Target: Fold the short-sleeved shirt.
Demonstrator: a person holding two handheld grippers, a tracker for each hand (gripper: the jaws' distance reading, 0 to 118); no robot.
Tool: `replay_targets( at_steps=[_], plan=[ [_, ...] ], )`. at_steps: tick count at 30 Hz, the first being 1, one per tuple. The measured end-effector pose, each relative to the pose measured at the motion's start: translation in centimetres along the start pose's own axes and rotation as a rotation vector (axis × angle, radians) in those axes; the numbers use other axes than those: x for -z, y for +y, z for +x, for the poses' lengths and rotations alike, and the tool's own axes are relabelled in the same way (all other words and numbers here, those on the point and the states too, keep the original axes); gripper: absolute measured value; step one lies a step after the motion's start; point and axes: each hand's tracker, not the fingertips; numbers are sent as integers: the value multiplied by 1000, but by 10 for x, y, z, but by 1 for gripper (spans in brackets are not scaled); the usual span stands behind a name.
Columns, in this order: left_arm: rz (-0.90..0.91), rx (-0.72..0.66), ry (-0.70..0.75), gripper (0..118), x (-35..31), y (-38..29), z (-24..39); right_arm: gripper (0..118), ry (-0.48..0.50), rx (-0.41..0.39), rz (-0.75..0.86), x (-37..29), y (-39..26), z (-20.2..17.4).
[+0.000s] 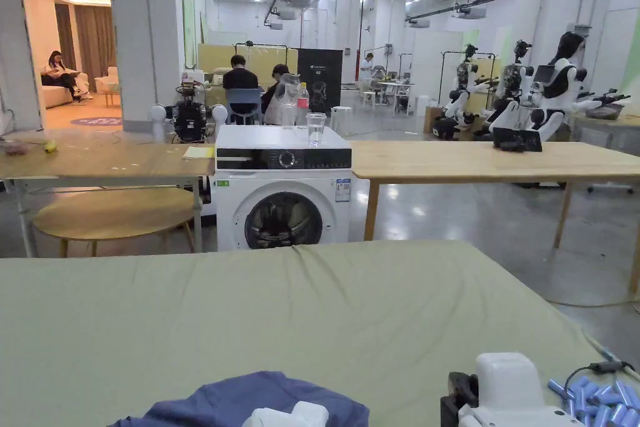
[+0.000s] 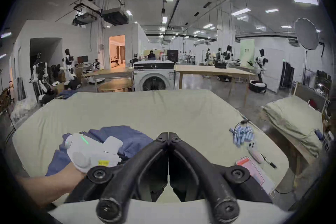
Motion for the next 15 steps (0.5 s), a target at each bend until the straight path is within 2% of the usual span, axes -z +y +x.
replay_targets(
  at_steps=[4,5,6,7,8,9,15],
  plan=[
    [82,19,-9,0,-21,4,-6,0,15,10,-12,6,-3,-3],
    [114,25,-22,11,-31,4,-8,0,21,13,-12,6,-1,-6],
    [171,26,-46,33,-47,2,-11,0,29,13,-14,4,0,-10],
    [222,32,-67,78,-69,-1,-15,0,40,6,-11,0,1,-16],
    [255,43,-71,106,-88,-6,-18,0,47,-2,-4,-3,2,-21],
    [313,45,-53,115,-114,-13,-24,0,54,-12,7,-8,3,-27],
    [606,-6,139,115,-276,-91,-77,0,113,-37,55,-28,1,-63]
  ],
)
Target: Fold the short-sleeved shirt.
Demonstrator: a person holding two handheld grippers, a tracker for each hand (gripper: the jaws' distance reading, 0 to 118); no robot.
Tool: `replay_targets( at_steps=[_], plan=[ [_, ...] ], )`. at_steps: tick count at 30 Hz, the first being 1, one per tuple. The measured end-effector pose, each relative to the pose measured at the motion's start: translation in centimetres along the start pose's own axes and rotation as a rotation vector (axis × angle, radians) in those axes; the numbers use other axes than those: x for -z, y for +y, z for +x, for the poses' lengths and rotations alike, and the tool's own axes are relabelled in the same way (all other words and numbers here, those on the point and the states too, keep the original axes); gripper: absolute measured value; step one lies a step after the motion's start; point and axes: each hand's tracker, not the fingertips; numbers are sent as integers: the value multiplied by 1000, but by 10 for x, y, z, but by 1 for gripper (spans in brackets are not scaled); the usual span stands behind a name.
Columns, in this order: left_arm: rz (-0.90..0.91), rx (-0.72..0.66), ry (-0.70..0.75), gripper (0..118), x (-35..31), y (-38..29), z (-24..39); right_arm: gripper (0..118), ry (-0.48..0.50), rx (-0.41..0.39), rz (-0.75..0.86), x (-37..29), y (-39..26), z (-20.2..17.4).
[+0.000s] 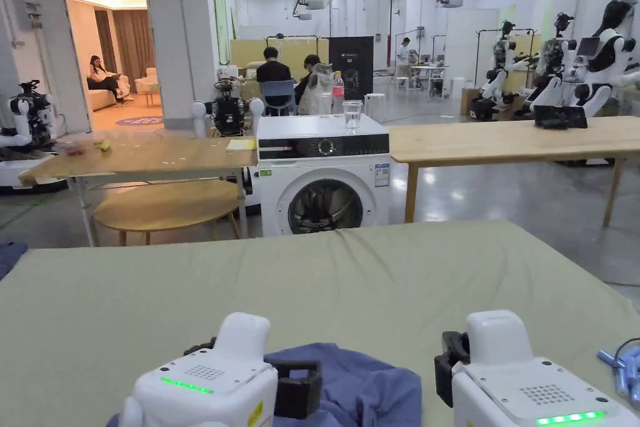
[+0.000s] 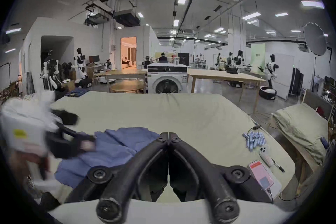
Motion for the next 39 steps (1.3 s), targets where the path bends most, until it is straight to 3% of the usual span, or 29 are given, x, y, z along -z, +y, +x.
replay_targets(
  at_steps=[4,7,9,10,12,15,20,24,30,31,32,33,34,39],
  plan=[
    [55,-77,170,115,-94,-34,-50,0,50,35,-7,-3,-17,-22],
    [40,-140,348,115,-132,-65,-79,0,81,12,-1,-7,-28,-42],
    [46,-180,375,112,-144,-79,-91,0,90,10,-3,-8,-33,-51],
    [50,-186,389,88,-148,-83,-96,0,94,10,-4,-8,-34,-54],
    [-24,-207,475,1,-142,-87,-103,0,107,6,-7,-8,-34,-58],
    [-30,-283,371,0,-135,-88,-116,0,116,-5,-11,-7,-33,-59],
    [-154,-245,387,0,-80,-87,-134,0,112,-21,-16,0,-33,-52],
    [-245,-286,365,0,-7,-97,-165,0,91,-18,-33,14,-33,-39],
    [-384,-208,388,0,101,-101,-202,0,50,-4,-73,43,-42,-17],
    [-380,-186,414,9,117,-100,-208,0,43,-3,-82,49,-44,-12],
    [-395,-183,446,40,130,-100,-215,0,35,-2,-92,54,-46,-8],
    [-410,-199,441,87,144,-101,-223,0,25,0,-102,60,-48,-4],
    [-457,-246,424,118,161,-104,-234,0,14,4,-112,65,-50,0],
    [-566,-261,515,118,213,-127,-261,0,-42,4,-179,92,-64,22]
  ],
)
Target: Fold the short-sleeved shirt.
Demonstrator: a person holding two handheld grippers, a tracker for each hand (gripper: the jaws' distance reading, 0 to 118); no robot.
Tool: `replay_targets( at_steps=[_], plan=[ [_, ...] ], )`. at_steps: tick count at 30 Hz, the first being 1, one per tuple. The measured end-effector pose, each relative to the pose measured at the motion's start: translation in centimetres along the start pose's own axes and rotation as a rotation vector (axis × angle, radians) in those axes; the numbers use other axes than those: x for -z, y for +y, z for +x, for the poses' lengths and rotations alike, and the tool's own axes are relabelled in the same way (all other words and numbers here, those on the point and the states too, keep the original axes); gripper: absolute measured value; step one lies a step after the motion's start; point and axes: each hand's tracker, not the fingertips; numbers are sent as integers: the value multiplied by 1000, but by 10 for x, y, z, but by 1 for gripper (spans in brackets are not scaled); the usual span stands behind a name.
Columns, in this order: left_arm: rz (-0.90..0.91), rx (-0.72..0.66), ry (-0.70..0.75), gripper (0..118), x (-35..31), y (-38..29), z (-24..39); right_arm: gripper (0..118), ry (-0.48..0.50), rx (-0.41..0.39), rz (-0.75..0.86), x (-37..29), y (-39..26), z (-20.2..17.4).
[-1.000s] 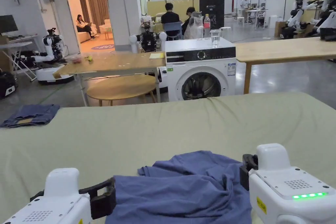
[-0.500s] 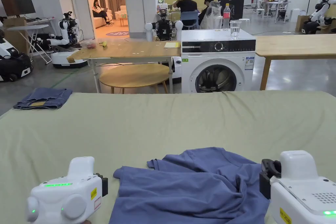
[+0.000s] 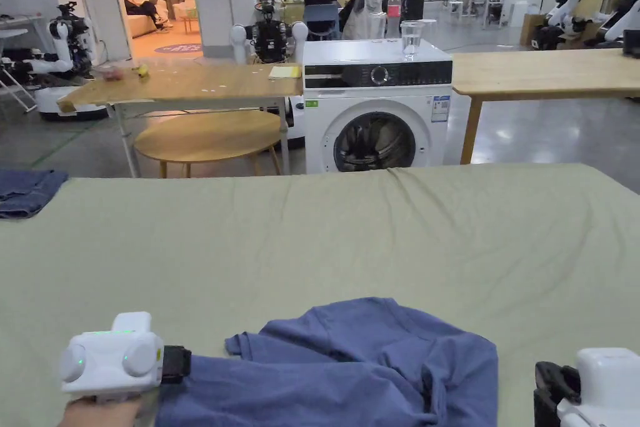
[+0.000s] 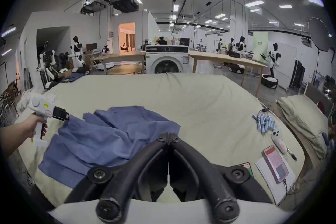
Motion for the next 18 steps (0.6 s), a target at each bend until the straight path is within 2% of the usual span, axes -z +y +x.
replay_targets(
  at_steps=[4,5,6,9,10,12,13,15,16,18],
  plan=[
    [-31,11,-16,117,5,-16,9,0,-40,50,-86,32,-5,22],
    [-31,16,-16,114,0,-12,11,0,-44,48,-98,42,-5,27],
    [-16,55,-61,105,-7,-13,12,0,-57,50,-106,54,-4,31],
    [17,132,-123,19,-37,-15,33,0,-31,95,-178,96,-2,43],
    [26,166,-102,1,-43,-15,41,0,-9,118,-208,112,-1,45],
    [70,192,-109,1,-58,-15,45,1,76,161,-259,137,-1,48],
    [87,190,-122,1,-69,-8,45,24,134,169,-289,151,1,48],
    [132,173,-138,1,-88,-3,39,90,153,150,-315,173,3,49],
    [139,175,-145,1,-96,0,36,112,134,148,-306,184,3,50],
    [149,180,-152,1,-106,7,30,114,74,148,-272,201,3,53]
  ],
)
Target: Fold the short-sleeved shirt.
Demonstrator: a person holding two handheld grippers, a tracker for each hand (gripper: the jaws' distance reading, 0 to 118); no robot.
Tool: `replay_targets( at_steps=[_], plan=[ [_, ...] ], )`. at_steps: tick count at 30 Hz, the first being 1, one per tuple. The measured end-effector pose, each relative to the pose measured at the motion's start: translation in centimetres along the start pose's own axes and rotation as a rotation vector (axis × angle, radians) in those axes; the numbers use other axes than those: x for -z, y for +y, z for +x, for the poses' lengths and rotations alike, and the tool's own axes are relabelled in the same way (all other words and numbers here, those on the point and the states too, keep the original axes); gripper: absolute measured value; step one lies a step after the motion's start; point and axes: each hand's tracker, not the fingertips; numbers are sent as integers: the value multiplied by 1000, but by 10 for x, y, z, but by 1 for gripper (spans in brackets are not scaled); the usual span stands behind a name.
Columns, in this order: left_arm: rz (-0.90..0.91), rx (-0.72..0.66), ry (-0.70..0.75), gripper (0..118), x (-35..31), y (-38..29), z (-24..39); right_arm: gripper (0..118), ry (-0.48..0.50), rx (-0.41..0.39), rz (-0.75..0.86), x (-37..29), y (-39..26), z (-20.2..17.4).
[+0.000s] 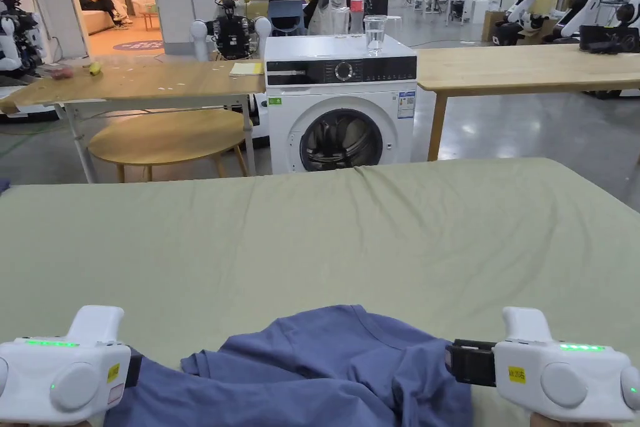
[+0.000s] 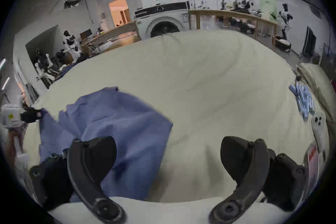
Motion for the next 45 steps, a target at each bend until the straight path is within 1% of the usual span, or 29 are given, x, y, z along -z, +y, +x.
replay_targets(
  at_steps=[2,3,4,5,6,7,8,9,10,11,12,13,15,16,17,19,21,22,25,27,30,33,36,38,42,45],
  plan=[
    [9,6,-4,1,-7,0,-3,114,-17,45,-49,16,0,4],
    [10,7,-4,1,-6,2,-4,114,3,63,-96,25,-2,2],
    [10,5,-5,1,-5,1,-5,113,2,50,-145,35,-6,-2],
    [9,0,-7,1,-5,1,-6,107,-21,19,-177,42,-12,-6],
    [7,-5,-7,1,-4,0,-6,106,-48,-41,-198,48,-20,-15],
    [7,-10,-3,1,-2,0,-6,99,-116,-139,-173,47,-25,-24],
    [6,-14,-2,1,-1,-1,-7,91,-93,-156,-113,38,-25,-30],
    [5,-14,-2,1,0,-2,-7,86,-58,-125,-121,33,-24,-31],
    [4,-13,1,1,0,-3,-7,86,-41,-122,-114,29,-23,-32],
    [4,-13,4,1,1,-4,-7,69,-31,-134,-108,24,-22,-34],
    [5,-9,7,1,0,-5,-7,45,-21,-140,-109,22,-21,-36],
    [5,-4,11,1,-1,-6,-7,0,-25,-142,-113,17,-19,-35],
    [12,0,18,1,-8,-9,-11,0,1,-116,-136,6,-14,-32],
    [18,4,21,1,-13,-9,-14,0,4,-116,-129,-3,-12,-31],
    [29,12,25,1,-22,-10,-17,0,-5,-121,-95,-16,-10,-34],
    [52,44,40,1,-42,-9,-25,0,16,-107,-30,-47,3,-31],
    [95,93,95,1,-62,-5,-33,0,37,-107,23,-79,19,-34],
    [118,95,115,1,-74,0,-39,0,49,-111,47,-95,28,-35],
    [173,64,134,1,-115,12,-53,0,56,-164,129,-139,55,-44],
    [233,45,178,1,-144,23,-65,0,59,-205,199,-171,77,-53],
    [308,-3,201,1,-177,46,-86,0,48,-240,304,-212,108,-65],
    [394,-72,228,1,-209,70,-104,0,25,-222,384,-244,143,-69],
    [472,-129,240,1,-232,98,-119,0,50,-185,450,-270,180,-69],
    [514,-151,238,1,-242,116,-124,0,48,-180,500,-283,197,-76],
    [579,-121,285,1,-253,157,-117,0,41,-162,601,-298,232,-92],
    [603,-116,305,1,-250,180,-117,0,29,-153,637,-295,249,-99]
  ],
)
